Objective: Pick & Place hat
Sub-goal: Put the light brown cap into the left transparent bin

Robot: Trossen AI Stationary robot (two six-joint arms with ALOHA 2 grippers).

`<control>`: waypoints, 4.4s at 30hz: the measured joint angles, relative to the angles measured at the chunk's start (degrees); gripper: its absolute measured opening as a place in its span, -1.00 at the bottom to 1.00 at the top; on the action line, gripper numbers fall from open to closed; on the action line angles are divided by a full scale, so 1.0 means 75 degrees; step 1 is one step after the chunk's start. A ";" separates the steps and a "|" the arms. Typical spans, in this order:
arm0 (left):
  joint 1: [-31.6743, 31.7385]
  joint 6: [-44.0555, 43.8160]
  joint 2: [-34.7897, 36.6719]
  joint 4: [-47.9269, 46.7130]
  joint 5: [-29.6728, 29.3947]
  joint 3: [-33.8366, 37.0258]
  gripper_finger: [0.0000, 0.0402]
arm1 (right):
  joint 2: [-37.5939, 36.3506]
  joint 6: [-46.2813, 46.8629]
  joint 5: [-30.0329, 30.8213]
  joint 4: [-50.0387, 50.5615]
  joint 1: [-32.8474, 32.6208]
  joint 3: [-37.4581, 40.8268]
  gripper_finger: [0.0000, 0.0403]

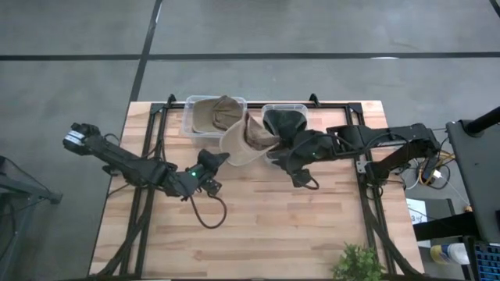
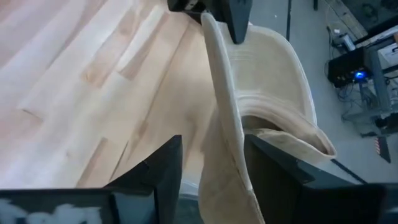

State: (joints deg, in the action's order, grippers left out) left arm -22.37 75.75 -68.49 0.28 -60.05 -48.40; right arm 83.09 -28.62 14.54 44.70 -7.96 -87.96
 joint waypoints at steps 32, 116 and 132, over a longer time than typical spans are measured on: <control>0.0070 -0.0003 0.0000 0.0234 -0.0009 0.0099 -0.97 | 0.0290 -0.0977 0.0432 -0.0594 0.0373 0.0034 -0.21; 0.0425 -1.5463 0.0423 0.2756 0.1517 -0.0119 -0.41 | 0.1020 -0.4015 0.6317 -0.2547 -0.1210 0.0023 -0.94; 0.0425 -1.5342 0.0420 0.3340 0.1882 -0.0119 -0.41 | 0.1037 -0.3897 0.6684 -0.2639 -0.1323 0.0032 -0.94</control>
State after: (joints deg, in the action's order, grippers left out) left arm -19.18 -39.32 -65.34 25.33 -45.93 -49.30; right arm 90.87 -57.85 64.66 24.90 -17.89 -87.73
